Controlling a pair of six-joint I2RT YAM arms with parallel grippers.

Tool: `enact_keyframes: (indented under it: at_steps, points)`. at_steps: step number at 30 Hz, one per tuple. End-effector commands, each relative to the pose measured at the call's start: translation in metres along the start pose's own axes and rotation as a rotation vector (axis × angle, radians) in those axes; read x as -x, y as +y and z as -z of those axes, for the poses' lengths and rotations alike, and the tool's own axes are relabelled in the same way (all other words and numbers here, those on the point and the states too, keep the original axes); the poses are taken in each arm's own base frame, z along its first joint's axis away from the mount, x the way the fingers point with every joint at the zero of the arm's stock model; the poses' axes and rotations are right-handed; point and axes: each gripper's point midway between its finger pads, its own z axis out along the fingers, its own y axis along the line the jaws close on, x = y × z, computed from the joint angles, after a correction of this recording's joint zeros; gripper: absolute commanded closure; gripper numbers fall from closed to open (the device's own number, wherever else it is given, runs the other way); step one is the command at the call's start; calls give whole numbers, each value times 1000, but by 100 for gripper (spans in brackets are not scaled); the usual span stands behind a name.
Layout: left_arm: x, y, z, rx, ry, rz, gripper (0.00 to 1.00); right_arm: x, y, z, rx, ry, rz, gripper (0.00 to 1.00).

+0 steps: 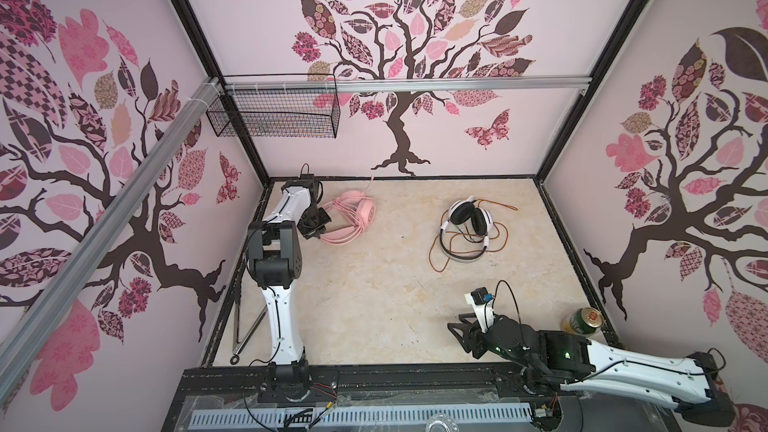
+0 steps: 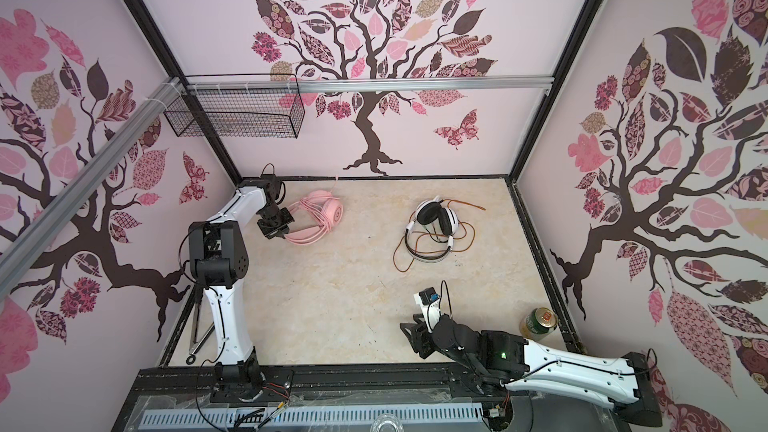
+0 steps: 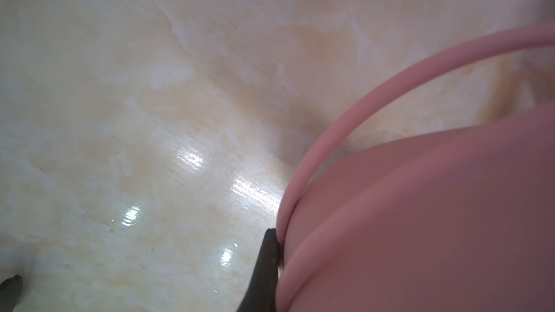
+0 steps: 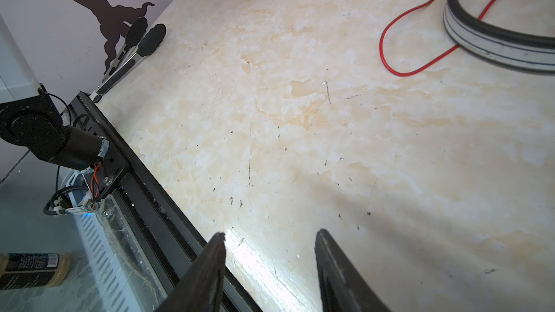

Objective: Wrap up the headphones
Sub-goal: 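Lower the wrapped pink headset onto the table with the left gripper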

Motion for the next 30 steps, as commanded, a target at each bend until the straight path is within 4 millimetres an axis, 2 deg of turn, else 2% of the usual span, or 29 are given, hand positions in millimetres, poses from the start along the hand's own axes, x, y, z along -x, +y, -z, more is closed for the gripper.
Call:
enact_keyframes:
  at_steps: [1,27,30]
  points:
    - [7,-9,2,-39,-25,3,100,7,4,3,7,-11,-11,49]
    - [-6,10,-34,45,22,-5,100,14,2,9,-4,-30,-19,48]
    - [-7,12,-36,55,20,-5,96,15,2,9,-6,-32,-14,48]
